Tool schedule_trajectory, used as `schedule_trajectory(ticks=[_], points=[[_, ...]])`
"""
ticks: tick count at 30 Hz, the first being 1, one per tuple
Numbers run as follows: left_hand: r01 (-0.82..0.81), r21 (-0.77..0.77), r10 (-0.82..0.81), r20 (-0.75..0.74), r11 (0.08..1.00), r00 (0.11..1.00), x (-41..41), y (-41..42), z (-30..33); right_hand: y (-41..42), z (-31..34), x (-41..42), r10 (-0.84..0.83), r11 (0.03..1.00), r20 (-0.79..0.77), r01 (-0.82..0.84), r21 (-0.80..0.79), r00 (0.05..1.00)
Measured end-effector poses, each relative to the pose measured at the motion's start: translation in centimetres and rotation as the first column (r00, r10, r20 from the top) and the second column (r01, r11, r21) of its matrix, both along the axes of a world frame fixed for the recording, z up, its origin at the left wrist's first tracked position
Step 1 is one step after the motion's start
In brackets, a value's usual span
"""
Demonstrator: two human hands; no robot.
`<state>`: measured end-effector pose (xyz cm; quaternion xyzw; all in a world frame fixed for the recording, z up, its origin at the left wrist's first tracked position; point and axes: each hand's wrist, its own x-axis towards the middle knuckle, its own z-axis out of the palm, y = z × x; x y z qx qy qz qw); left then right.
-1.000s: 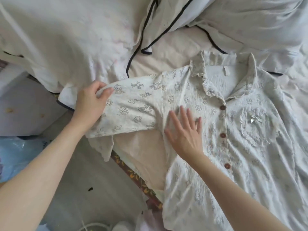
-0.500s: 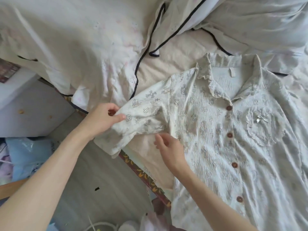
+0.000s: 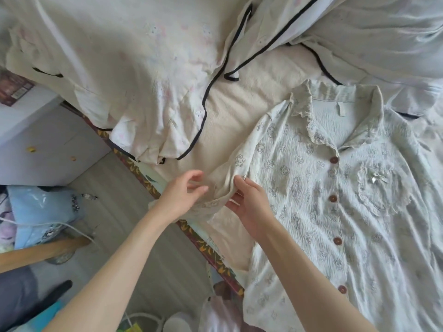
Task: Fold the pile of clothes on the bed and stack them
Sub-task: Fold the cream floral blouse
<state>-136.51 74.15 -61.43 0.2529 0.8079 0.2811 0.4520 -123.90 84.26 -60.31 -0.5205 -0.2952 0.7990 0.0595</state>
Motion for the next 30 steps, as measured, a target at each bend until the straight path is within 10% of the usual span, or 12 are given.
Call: schedule_trajectory(ticks=[7, 19, 25, 30], points=[[-0.059, -0.016, 0.059, 0.058, 0.998, 0.997, 1.1, -1.6, -1.6, 0.5, -0.3, 0.7, -0.025, 1.000, -0.056, 0.024, -0.019, 0.998], [-0.069, -0.042, 0.063, -0.126, 0.997, 0.990, 7.2, -3.4, -3.9, -0.5, -2.1, 6.2, -0.117, 0.983, 0.377, 0.052, 0.178, 0.919], [0.068, -0.029, -0.074, -0.392, 0.997, 0.917, 9.1, -4.3, -4.7, 0.8, -2.5, 3.5, -0.071, 0.769, 0.592, -0.334, 0.546, 0.803], [0.230, 0.134, -0.121, -0.546, 0.964, 0.829, 9.3, -3.2, -3.5, 3.5, -2.9, 1.8, 0.059, 0.796, 0.694, -0.453, 0.401, 0.717]])
